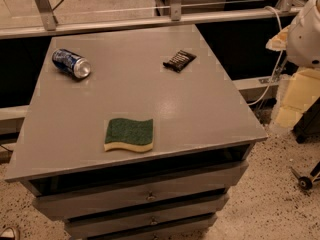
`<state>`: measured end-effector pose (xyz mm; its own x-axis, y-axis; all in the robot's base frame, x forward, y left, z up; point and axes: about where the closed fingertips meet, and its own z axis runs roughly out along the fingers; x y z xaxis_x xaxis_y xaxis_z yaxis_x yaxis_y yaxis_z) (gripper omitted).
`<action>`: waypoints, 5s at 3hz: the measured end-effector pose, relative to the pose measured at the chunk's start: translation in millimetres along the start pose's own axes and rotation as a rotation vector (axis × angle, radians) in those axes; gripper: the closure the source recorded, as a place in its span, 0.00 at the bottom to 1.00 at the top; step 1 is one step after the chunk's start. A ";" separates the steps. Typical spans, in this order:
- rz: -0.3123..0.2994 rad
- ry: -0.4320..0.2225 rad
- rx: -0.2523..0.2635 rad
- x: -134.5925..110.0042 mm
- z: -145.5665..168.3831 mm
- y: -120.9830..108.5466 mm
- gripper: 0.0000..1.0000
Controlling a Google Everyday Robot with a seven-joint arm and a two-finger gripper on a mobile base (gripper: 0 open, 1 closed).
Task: Place pepsi can upright
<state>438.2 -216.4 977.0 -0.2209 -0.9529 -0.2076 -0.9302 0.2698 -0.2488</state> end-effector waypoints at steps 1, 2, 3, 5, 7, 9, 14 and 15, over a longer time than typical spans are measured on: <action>-0.001 -0.010 -0.003 -5.2 2.3 -1.0 0.00; -0.013 -0.132 -0.040 -70.6 30.7 -13.4 0.00; -0.009 -0.237 -0.091 -151.9 67.8 -29.8 0.00; 0.021 -0.320 -0.120 -230.9 88.8 -42.3 0.00; 0.084 -0.513 -0.128 -338.3 128.7 -82.0 0.00; 0.189 -0.515 -0.146 -444.3 194.1 -120.1 0.00; 0.126 -0.140 -0.052 -523.1 288.8 -124.7 0.12; 0.102 -0.090 -0.035 -523.7 293.6 -122.6 0.36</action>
Offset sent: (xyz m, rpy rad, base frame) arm 0.0818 0.1495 -0.0249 0.2875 0.0149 0.1182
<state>754.0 290.1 838.4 -0.2895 -0.9040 -0.3147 -0.9142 0.3585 -0.1888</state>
